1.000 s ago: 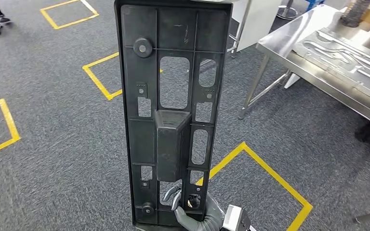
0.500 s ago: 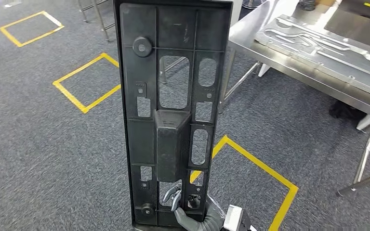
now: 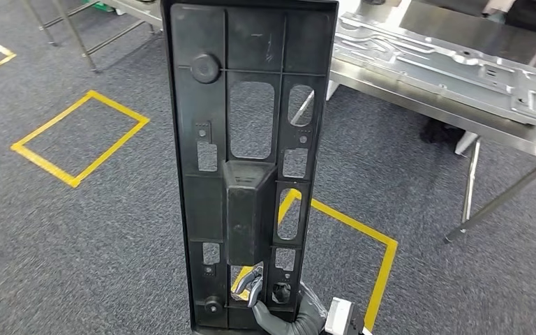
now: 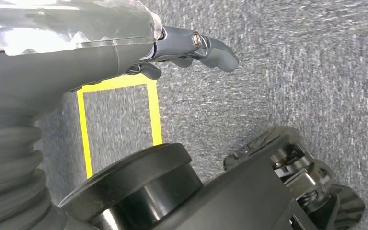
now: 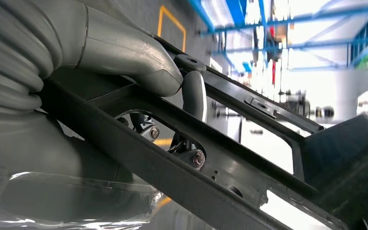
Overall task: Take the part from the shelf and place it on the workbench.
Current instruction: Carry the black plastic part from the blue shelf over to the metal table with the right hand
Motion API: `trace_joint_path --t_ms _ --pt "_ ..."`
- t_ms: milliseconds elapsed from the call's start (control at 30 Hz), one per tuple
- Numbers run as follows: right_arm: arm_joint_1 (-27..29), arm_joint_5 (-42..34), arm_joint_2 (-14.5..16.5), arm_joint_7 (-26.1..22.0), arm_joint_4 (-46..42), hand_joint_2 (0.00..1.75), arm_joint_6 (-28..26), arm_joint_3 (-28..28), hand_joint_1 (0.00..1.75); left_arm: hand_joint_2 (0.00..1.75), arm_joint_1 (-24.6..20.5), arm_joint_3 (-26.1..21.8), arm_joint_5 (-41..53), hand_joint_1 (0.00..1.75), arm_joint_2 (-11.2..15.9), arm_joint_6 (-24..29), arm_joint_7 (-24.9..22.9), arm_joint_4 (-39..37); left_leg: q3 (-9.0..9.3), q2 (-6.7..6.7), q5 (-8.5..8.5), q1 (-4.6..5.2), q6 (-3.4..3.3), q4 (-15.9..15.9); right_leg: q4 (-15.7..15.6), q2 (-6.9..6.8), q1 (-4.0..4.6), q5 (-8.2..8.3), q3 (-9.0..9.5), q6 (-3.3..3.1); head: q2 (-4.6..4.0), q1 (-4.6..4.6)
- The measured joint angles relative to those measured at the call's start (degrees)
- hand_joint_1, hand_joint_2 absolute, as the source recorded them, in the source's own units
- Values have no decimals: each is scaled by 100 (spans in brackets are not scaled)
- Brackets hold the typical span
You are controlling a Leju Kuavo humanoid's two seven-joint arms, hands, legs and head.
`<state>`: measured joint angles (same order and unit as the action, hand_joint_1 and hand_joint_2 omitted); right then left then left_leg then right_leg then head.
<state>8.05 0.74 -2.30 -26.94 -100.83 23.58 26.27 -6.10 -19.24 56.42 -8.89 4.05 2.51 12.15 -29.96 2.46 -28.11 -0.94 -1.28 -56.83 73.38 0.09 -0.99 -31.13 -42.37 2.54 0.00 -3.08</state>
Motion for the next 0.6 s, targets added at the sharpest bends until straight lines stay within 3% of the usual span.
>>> trace_joint_path --t_ms 67,133,167,233,267,333,367,433,467,500,533,600 --pt "3 -2 0 -16 -2 175 -12 -2 175 175 -5 -2 8 0 4 -37 15 0 57 125 -41 3 36 0 -803 -155 -4 378 436 -15 0 0" --pt "0 -9 1 -36 -4 175 -9 -2 175 175 -7 -2 13 0 12 -56 16 0 107 218 -90 30 94 -3 -1431 -324 38 564 774 -91 0 0" --pt "-1 -16 1 -46 -5 175 -5 -2 175 175 -9 -3 14 0 17 -54 7 0 127 260 -111 44 125 -2 -1539 -357 64 565 825 -134 0 0" --pt "-4 -40 3 -62 -5 175 6 -3 175 175 -19 -5 12 0 31 -42 -18 1 167 345 -143 49 187 15 -1554 -242 81 555 824 -208 0 -1" --pt "-5 -51 5 -65 -5 175 11 -5 175 175 -24 -7 10 0 39 -37 -26 1 177 308 -175 38 219 -7 -1573 -186 70 559 835 -239 0 -1" --pt "-20 -64 15 -68 -4 175 20 -8 175 175 -23 -13 0 0 59 -30 -31 2 39 73 -392 17 270 -345 -1615 -76 35 575 863 -304 0 -2" --pt "-28 -66 21 -70 -3 175 22 -9 175 175 -22 -21 -10 0 72 -29 -26 2 -134 -74 -572 10 285 -704 -1620 -24 32 574 867 -325 0 -2" --pt "-40 -68 32 -69 3 175 42 -9 175 175 -29 -49 -50 0 91 -14 -10 2 -554 -188 -872 11 299 -1503 -1617 99 40 567 872 -350 0 -2" --pt "-40 -70 34 -68 10 175 65 -9 175 175 -37 -68 -79 0 99 0 1 2 -677 -196 -876 12 299 -1701 -1615 169 45 564 879 -353 0 -2" --pt "-41 -77 36 -66 21 175 94 -9 175 175 -41 -90 -110 0 106 20 10 2 -690 -199 -751 11 292 -1663 -1612 248 47 560 893 -351 0 -2" --pt "-45 -87 42 -65 34 175 122 -9 175 175 -41 -111 -140 0 117 39 20 2 -593 -222 -525 8 280 -1388 -1608 332 47 554 912 -345 0 -2" --pt "-70 -111 64 -65 68 175 168 -10 175 175 -15 -160 -176 0 142 64 28 2 -274 -433 -92 -9 241 -576 -1584 496 50 536 926 -312 0 -2"
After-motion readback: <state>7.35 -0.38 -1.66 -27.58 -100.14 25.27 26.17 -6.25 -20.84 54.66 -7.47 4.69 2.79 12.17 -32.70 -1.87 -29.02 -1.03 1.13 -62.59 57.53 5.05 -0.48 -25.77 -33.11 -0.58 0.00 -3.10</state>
